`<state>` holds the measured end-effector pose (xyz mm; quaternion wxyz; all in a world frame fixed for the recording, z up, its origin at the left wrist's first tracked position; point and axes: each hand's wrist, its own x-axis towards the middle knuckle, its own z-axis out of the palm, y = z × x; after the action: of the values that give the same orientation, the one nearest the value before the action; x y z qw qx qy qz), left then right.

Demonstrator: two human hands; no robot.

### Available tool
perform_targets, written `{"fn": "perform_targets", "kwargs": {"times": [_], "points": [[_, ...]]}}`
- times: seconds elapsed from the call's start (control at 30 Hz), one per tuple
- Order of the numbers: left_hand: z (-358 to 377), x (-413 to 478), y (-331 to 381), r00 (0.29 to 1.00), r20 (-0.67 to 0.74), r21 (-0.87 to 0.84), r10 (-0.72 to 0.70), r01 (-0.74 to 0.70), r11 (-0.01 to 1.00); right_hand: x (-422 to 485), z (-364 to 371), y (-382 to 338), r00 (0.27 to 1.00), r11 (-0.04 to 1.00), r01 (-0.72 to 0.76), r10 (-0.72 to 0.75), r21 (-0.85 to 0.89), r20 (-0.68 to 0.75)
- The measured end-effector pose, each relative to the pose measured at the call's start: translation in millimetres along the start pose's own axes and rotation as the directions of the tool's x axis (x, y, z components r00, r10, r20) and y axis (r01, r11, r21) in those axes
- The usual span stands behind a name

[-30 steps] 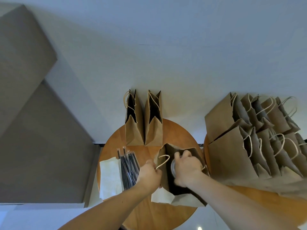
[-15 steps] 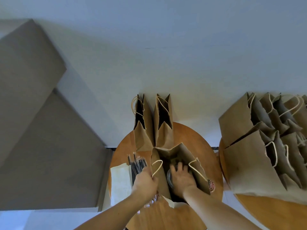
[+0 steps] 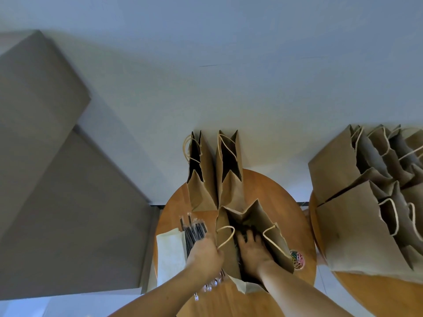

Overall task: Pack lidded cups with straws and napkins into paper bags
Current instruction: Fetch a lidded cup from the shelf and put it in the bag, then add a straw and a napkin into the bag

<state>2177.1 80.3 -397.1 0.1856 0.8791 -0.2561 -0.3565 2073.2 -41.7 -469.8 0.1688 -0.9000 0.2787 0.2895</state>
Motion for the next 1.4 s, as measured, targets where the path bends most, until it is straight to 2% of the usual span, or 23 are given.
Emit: {"fn": "perform_targets", "kwargs": {"times": [0.2,0.3,0.43,0.57,0.63,0.73,0.87,0.97,1.1,1.2,1.4], "points": [[-13,3,3,1.0,-0.009,0.011,0.027,-0.027,1.0,-18,-30,-9,1.0,1.0,-0.006,0.006,0.013,0.017],[-24,0,7,0.999,0.004,-0.019,0.048,-0.048,0.999,-35,-59,-15,0.999,0.991,0.029,-0.025,0.134,-0.035],[-39,-6,18,0.994,0.031,-0.074,0.103,-0.101,0.992,-71,-106,-23,0.993,0.973,0.098,-0.081,0.208,-0.091],[-64,-14,16,0.945,0.187,-0.127,0.267,-0.246,0.961,-110,-151,-38,0.956,0.941,0.189,-0.111,0.28,-0.272],[-80,-15,6,0.915,0.265,-0.114,0.304,-0.284,0.952,-120,-165,-50,0.918,0.914,0.25,-0.12,0.319,-0.377],[-96,-9,-20,0.946,0.206,0.027,0.251,-0.262,0.965,-115,-165,-79,0.865,0.857,0.35,-0.142,0.378,-0.481],[-100,1,-75,0.997,0.07,0.107,0.023,-0.03,0.994,-70,-125,-122,0.91,0.856,0.325,-0.168,0.402,-0.379],[-93,7,-123,0.992,0.051,0.063,-0.118,0.115,0.991,-30,-79,-144,0.968,0.876,0.194,-0.1,0.441,-0.229],[-82,17,-167,0.972,0.035,-0.04,-0.231,0.232,0.972,12,-18,-161,0.999,0.86,0.009,0.011,0.51,-0.036],[-76,29,-185,0.956,0.025,-0.08,-0.293,0.294,0.953,37,8,-169,0.996,0.877,-0.089,0.085,0.472,0.031],[-63,53,-198,0.956,0.055,-0.131,-0.288,0.292,0.947,77,44,-178,0.99,0.902,-0.134,0.137,0.409,0.023]]}}
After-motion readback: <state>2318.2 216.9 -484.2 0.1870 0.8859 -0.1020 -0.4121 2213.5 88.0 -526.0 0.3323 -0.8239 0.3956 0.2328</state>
